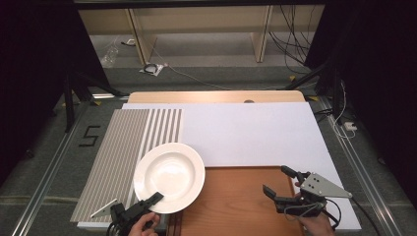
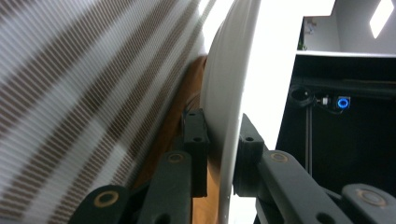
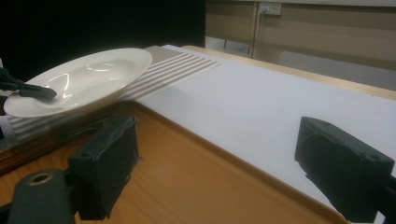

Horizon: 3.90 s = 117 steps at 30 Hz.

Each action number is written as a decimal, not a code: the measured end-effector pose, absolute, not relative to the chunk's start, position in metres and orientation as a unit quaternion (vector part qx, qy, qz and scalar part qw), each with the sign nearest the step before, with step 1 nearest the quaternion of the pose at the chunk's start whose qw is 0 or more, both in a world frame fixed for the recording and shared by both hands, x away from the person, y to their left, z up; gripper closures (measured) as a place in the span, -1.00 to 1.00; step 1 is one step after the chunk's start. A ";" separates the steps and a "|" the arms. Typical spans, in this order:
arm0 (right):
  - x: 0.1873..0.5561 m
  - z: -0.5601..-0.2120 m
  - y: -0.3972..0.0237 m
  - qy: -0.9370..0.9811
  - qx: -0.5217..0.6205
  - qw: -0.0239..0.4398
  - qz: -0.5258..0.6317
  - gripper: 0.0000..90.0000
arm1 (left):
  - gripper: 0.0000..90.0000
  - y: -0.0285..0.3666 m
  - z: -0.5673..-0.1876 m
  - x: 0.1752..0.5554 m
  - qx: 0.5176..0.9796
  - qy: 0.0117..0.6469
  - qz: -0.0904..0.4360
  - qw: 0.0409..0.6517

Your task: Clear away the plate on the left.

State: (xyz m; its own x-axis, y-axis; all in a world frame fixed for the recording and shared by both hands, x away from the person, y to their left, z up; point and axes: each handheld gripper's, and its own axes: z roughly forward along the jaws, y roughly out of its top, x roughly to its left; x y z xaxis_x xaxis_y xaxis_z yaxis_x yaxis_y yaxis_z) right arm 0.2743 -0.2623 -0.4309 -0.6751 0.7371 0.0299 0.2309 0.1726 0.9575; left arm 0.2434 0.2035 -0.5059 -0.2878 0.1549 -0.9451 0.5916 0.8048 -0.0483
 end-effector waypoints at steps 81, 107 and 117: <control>0.274 -0.430 -0.264 0.729 0.331 0.231 0.553 -0.68 | 0.72 0.087 -0.519 0.252 0.452 0.708 -0.304 0.450; 0.274 -0.430 -0.263 0.729 0.331 0.231 0.553 -0.68 | 0.52 0.090 -0.519 0.252 0.464 0.701 -0.295 0.455; 0.274 -0.430 -0.264 0.729 0.331 0.230 0.552 -0.68 | 0.29 0.090 -0.514 0.255 0.486 0.687 -0.280 0.462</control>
State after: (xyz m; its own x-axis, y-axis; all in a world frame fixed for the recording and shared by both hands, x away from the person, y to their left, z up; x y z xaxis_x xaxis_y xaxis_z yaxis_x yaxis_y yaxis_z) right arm 0.2736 -0.2637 -0.4298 -0.6746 0.7376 0.0302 0.2289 0.1701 0.9585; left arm 0.2554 0.0903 -0.5139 -0.1007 0.4095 -0.9067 0.9270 0.3697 0.0640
